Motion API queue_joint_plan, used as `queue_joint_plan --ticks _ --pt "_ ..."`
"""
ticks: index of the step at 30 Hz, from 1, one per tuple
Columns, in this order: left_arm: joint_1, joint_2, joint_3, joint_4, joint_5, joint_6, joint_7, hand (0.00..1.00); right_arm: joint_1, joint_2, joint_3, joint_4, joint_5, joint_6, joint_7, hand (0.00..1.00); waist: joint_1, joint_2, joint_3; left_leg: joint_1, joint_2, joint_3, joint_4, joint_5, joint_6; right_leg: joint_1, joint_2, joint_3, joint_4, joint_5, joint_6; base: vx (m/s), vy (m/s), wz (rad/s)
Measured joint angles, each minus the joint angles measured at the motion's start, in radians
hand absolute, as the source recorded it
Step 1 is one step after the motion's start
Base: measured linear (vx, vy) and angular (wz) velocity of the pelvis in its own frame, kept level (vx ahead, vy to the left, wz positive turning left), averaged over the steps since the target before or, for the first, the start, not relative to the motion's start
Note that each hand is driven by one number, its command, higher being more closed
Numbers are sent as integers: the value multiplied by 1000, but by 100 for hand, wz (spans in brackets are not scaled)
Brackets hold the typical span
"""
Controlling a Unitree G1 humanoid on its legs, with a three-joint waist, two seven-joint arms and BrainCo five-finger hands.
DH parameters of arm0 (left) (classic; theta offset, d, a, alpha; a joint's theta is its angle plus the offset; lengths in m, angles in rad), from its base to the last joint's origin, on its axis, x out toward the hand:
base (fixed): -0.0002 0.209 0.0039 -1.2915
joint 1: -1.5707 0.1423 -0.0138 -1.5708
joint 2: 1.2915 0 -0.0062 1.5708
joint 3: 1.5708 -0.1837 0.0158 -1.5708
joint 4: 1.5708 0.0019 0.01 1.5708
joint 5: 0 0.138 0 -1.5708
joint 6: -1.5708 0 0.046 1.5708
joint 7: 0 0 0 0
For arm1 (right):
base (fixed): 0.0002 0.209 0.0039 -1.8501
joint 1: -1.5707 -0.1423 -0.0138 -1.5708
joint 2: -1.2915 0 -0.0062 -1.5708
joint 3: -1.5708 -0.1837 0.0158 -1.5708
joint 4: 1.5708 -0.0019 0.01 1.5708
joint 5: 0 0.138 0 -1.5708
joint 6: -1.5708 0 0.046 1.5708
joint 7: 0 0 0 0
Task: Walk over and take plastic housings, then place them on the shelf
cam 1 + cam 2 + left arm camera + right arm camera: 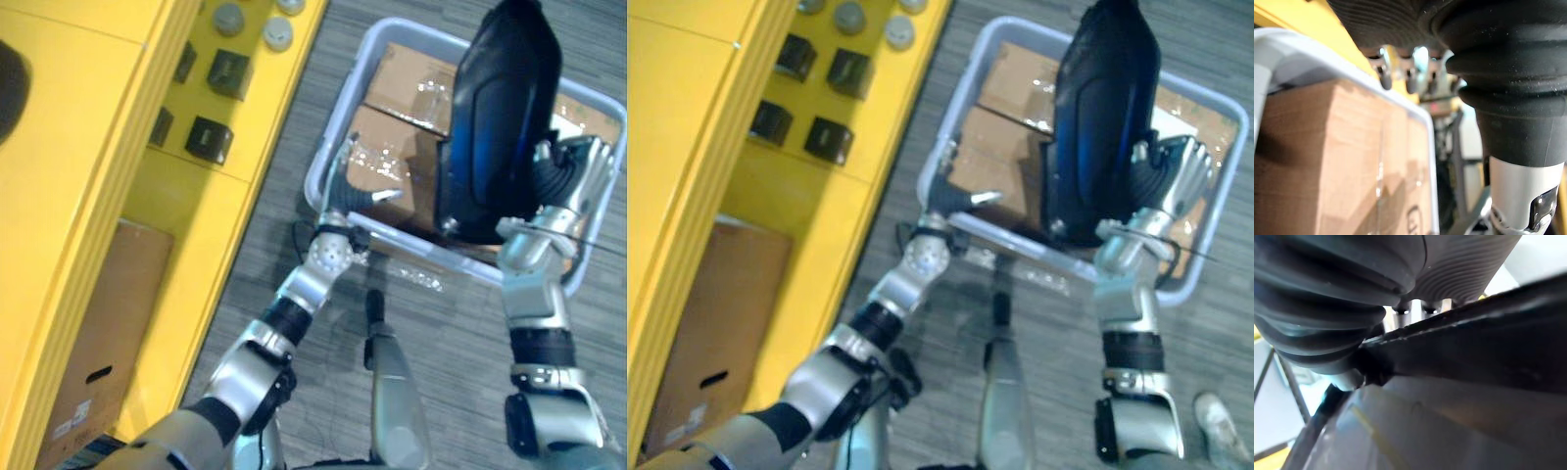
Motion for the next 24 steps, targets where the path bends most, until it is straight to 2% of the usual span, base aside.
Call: queue_joint_plan --ticks 4,10,21,24 --pt "-32 -2 43 37 -91 0 -3 0 -28 2 66 -18 -3 0 -18 100 -17 -5 3 3 -4 2 -6 0 0 -7 -2 2 12 -2 -3 5 -1 -1" --pt "-32 -3 40 76 -218 -1 -39 0 -36 13 127 -26 -6 -14 -18 100 -21 -7 4 35 -17 24 -32 0 0 -7 -8 12 27 -10 -4 1 -5 -6" --pt "-33 -3 -138 76 -528 -38 -210 0 -92 13 247 -6 -7 -36 8 100 -29 -7 3 48 -24 26 -37 0 0 -4 -13 18 39 -11 -3 0 -2 -1" --pt "-33 -3 -158 85 -586 -36 -208 0 -99 12 260 9 -8 -39 9 100 -29 -7 4 46 -24 25 -38 0 0 -4 -14 16 39 -11 -3 0 0 0"
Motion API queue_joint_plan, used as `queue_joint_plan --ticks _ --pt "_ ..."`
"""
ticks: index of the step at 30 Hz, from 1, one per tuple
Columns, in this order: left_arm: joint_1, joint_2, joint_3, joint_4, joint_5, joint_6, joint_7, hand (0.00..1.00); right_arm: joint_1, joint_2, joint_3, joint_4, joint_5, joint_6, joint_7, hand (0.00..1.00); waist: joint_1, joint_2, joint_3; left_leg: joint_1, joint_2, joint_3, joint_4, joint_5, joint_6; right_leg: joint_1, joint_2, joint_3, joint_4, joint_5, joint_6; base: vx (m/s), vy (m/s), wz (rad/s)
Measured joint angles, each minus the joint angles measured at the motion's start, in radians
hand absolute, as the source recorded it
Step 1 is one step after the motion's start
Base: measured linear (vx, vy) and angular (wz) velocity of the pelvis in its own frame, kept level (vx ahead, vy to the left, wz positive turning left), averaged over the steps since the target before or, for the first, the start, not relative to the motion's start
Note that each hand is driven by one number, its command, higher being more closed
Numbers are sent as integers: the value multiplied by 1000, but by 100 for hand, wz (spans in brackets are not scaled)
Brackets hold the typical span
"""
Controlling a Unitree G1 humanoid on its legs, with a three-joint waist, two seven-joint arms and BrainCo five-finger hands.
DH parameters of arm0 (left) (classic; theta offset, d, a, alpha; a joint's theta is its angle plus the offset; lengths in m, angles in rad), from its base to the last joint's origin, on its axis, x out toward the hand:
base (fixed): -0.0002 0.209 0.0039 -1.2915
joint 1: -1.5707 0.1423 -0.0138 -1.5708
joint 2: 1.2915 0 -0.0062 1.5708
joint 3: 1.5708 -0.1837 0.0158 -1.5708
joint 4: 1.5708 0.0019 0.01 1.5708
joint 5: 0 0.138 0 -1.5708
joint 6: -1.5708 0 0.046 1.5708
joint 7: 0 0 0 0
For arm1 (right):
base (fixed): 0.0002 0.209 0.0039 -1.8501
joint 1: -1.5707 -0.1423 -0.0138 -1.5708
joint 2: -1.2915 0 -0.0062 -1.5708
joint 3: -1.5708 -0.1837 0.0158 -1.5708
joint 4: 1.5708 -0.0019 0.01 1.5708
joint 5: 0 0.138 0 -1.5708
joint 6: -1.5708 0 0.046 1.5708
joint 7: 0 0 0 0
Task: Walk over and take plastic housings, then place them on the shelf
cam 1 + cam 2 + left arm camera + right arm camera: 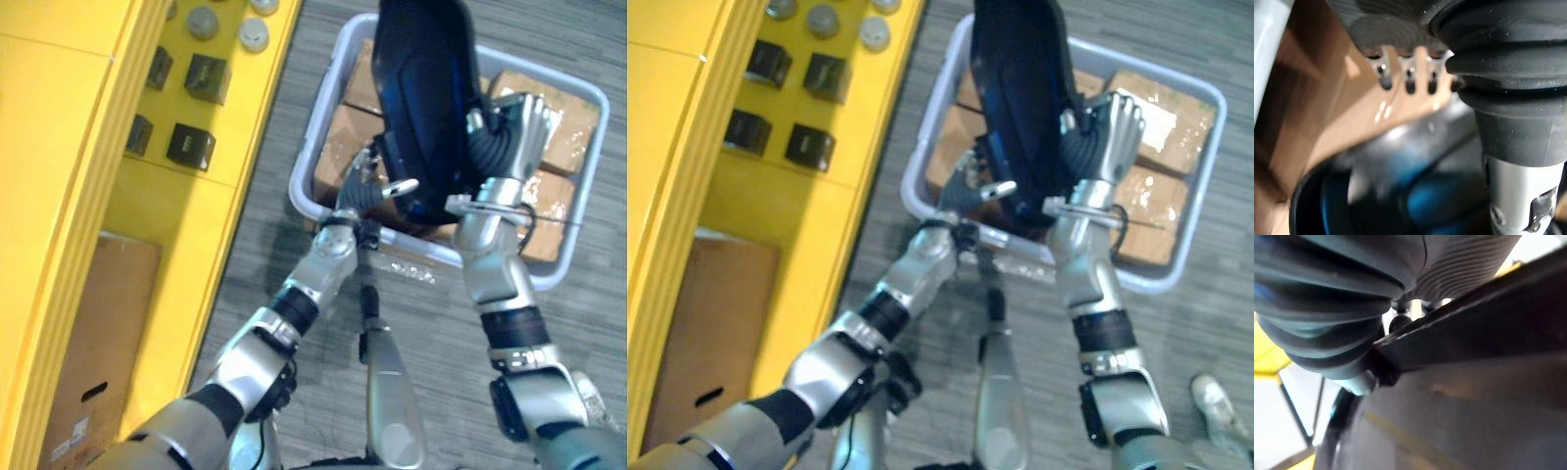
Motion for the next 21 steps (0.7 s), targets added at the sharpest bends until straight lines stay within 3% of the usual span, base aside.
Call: queue_joint_plan --ticks 11,15,21 --pt "0 0 -18 0 -63 2 12 0 92 -5 49 -83 -57 -8 -31 100 -2 0 0 2 -2 -27 -4 2 -2 10 -11 -25 19 -20 -1 12 -13 6" --pt "-1 0 -15 2 -61 3 55 0 212 -19 90 -182 -67 -44 -60 100 -3 0 0 9 -8 -28 -14 2 -2 10 -16 -25 28 -33 3 41 -17 4" --pt "-2 0 -16 26 -41 3 110 0 315 -17 114 -228 -67 -58 -94 100 -11 -1 1 27 -17 -22 -40 5 -4 10 -17 -20 33 -33 2 39 -16 -2"
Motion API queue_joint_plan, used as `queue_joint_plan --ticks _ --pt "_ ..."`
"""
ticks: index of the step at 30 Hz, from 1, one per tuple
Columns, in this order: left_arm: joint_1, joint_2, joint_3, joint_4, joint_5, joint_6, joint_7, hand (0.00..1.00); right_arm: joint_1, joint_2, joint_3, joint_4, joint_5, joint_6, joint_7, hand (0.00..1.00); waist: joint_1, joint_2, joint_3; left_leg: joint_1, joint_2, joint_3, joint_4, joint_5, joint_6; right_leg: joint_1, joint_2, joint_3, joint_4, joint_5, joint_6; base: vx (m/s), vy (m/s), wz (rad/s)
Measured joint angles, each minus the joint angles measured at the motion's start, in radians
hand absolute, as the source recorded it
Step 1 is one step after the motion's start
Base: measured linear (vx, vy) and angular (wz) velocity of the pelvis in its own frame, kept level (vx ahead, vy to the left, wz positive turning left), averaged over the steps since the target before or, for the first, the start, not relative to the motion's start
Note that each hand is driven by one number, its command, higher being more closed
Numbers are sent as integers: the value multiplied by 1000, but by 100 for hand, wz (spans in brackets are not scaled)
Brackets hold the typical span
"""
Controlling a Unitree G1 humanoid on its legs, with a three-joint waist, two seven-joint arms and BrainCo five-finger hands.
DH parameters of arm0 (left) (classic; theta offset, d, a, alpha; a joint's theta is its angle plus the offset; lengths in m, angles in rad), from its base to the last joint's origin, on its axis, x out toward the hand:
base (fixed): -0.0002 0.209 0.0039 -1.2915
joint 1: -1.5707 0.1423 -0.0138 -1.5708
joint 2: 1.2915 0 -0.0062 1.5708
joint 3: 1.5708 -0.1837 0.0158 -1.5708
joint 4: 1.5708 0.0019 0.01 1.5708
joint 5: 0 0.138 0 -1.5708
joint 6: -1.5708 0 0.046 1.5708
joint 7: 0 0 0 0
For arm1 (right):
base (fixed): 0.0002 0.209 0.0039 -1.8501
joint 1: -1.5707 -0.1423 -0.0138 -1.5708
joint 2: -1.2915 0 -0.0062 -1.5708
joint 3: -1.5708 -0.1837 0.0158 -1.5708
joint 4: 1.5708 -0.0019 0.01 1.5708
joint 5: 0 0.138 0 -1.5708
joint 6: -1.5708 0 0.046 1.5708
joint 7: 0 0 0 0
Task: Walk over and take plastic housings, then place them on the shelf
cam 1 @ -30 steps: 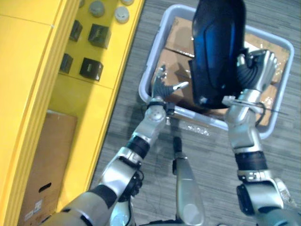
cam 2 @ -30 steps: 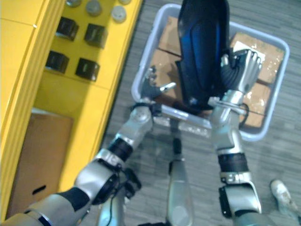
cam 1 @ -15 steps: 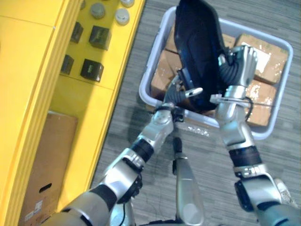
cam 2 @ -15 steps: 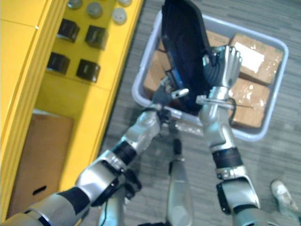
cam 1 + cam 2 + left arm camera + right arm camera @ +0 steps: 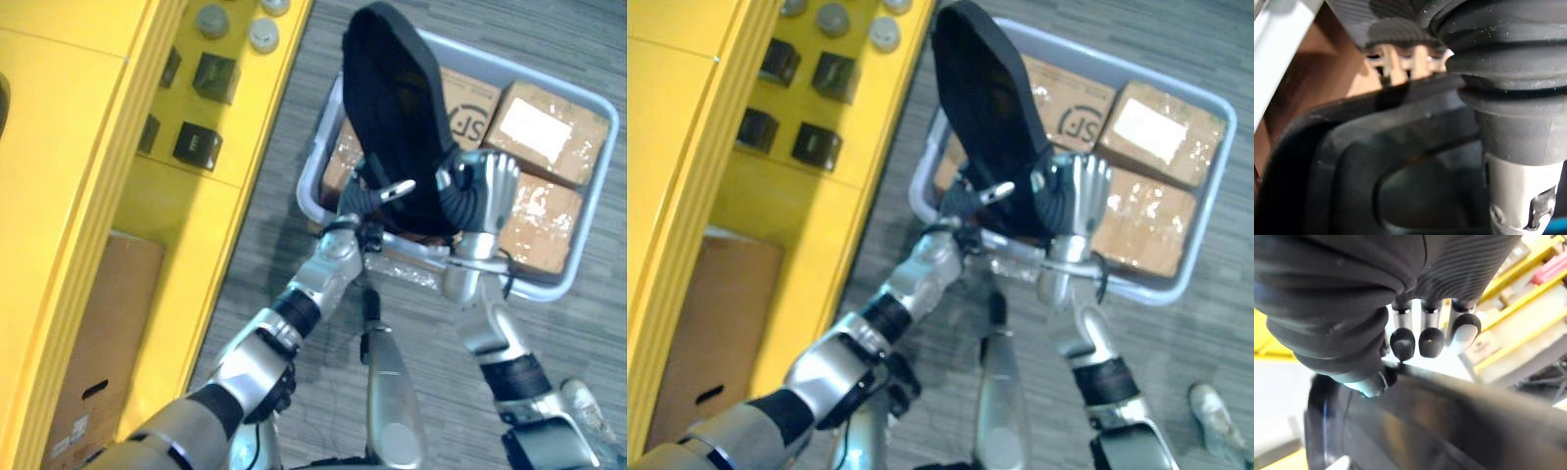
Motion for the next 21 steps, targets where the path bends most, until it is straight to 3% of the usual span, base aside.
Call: queue_joint_plan --ticks 8,9,16,21 --pt "-21 -1 3 40 25 0 59 0 57 -2 32 -51 0 -10 -22 100 -4 -7 4 30 -10 28 -26 1 -1 -12 4 20 21 -7 -6 28 -37 -10" --pt "-27 -2 3 49 25 0 60 100 57 -2 33 -52 0 -10 -22 100 -8 -12 6 29 -12 30 -27 1 -1 -15 4 25 21 -7 -5 12 -38 -4" --pt "-29 -2 -1 54 -25 -2 65 100 62 -9 45 -52 0 -10 -23 100 -8 -16 9 28 -16 45 -28 1 -1 -27 5 36 20 -7 -5 2 -33 -4" --pt "-29 -2 -30 54 -164 -15 54 100 63 -40 56 -57 0 -15 -24 100 -12 -16 9 27 -10 54 -29 0 -1 -32 15 43 15 -7 -5 5 -53 -7"
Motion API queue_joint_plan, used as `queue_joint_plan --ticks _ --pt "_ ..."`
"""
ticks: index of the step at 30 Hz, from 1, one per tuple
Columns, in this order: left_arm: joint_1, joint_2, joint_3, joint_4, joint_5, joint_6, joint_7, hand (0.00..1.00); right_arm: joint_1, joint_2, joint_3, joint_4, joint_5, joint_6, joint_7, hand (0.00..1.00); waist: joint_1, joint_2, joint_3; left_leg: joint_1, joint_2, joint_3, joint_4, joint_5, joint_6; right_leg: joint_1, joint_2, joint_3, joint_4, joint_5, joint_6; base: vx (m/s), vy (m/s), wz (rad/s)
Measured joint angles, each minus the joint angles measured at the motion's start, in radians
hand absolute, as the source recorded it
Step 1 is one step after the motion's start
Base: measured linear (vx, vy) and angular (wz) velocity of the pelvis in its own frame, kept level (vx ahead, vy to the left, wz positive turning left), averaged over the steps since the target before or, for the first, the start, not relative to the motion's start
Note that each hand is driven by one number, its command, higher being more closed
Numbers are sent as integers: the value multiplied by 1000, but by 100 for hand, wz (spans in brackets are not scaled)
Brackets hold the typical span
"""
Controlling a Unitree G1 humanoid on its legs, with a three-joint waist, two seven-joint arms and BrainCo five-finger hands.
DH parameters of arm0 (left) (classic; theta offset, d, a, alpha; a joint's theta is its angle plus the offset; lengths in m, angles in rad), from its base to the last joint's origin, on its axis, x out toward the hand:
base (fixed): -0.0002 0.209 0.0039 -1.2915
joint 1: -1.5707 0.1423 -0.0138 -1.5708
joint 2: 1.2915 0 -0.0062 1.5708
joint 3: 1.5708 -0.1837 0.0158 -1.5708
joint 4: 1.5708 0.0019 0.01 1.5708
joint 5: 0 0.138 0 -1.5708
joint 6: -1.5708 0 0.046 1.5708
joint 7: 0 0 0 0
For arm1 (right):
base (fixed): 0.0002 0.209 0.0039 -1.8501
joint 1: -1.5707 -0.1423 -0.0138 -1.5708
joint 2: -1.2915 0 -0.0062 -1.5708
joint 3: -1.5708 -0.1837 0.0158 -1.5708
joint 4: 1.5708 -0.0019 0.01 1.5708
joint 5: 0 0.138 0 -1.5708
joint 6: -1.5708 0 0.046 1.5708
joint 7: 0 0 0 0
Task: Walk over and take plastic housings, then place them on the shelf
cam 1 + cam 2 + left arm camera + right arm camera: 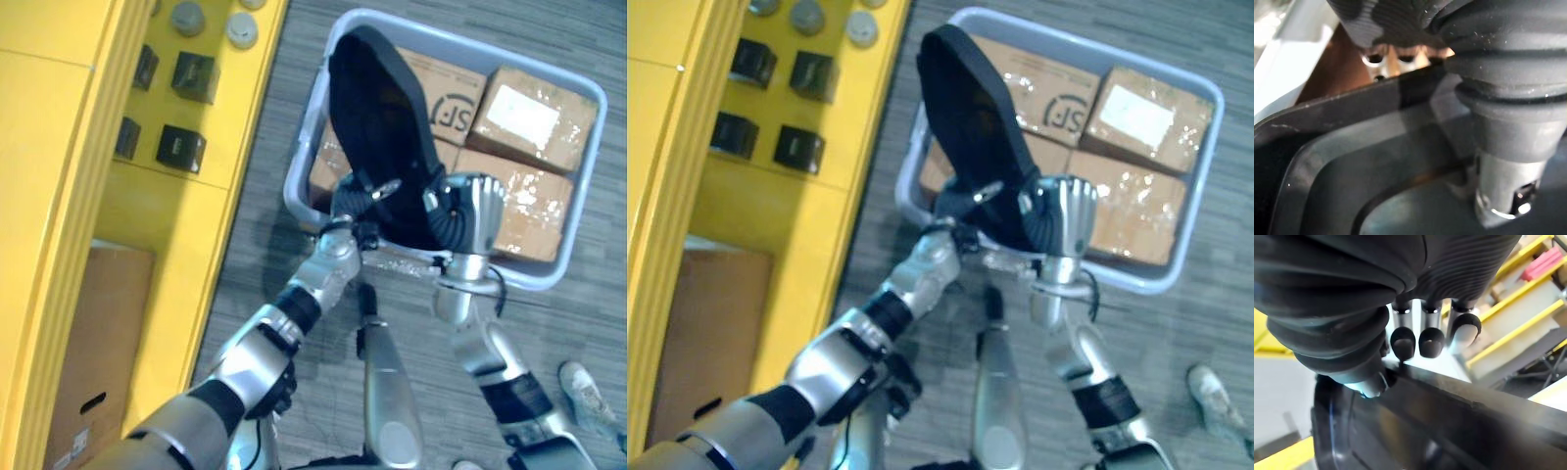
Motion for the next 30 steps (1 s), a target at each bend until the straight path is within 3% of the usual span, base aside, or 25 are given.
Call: queue_joint_plan --ticks 5,6,9,12,16,19,23,27,30 --pt "2 0 -14 -2 -77 -33 -53 100 -12 -8 -11 -14 2 -1 -11 100 1 -1 1 -2 6 1 5 -1 0 0 5 0 -2 0 0 -7 -49 -2" --pt "4 0 -18 -5 -95 -35 -68 100 -11 -9 -11 -21 2 -1 -14 0 1 -1 1 -3 7 1 7 -1 -1 0 6 0 -2 0 0 -8 -56 -2" --pt "21 1 -14 -35 -146 -49 -84 100 -4 -14 0 -29 1 -41 -14 0 2 -2 1 -7 14 0 20 -8 -2 1 10 -3 -2 -1 -1 -2 -45 -2" --pt "58 4 15 -77 -175 -104 -84 100 35 -15 11 -40 1 -82 -17 0 3 -2 1 -15 28 -10 42 -17 -2 9 13 -14 0 -1 -1 2 -36 4" --pt "154 9 10 -179 -189 -113 -83 100 96 -3 7 -75 9 -106 -16 0 5 -2 1 5 29 -46 41 -16 -2 56 4 -45 2 -11 0 14 -21 22" --pt "222 12 8 -256 -128 -133 -74 100 152 27 -5 -116 49 -133 -15 0 10 -7 -3 41 25 -71 35 -16 -2 111 1 -67 -8 -20 8 12 -5 19" --pt "318 26 8 -409 15 -151 -31 100 178 79 -35 -154 117 -202 -7 0 19 -16 -14 56 18 -117 34 -16 -1 187 -1 -100 -76 -15 15 7 9 18" --pt "384 66 21 -552 172 -148 13 100 160 108 -47 -178 181 -245 55 0 35 -14 -55 90 13 -155 27 -16 -1 250 -3 -127 -108 -6 19 40 17 11" --pt "438 82 56 -679 308 -147 40 100 142 125 -46 -212 249 -293 116 0 46 0 -131 131 9 -186 9 -17 -1 313 -8 -154 -137 -6 20 78 34 12"
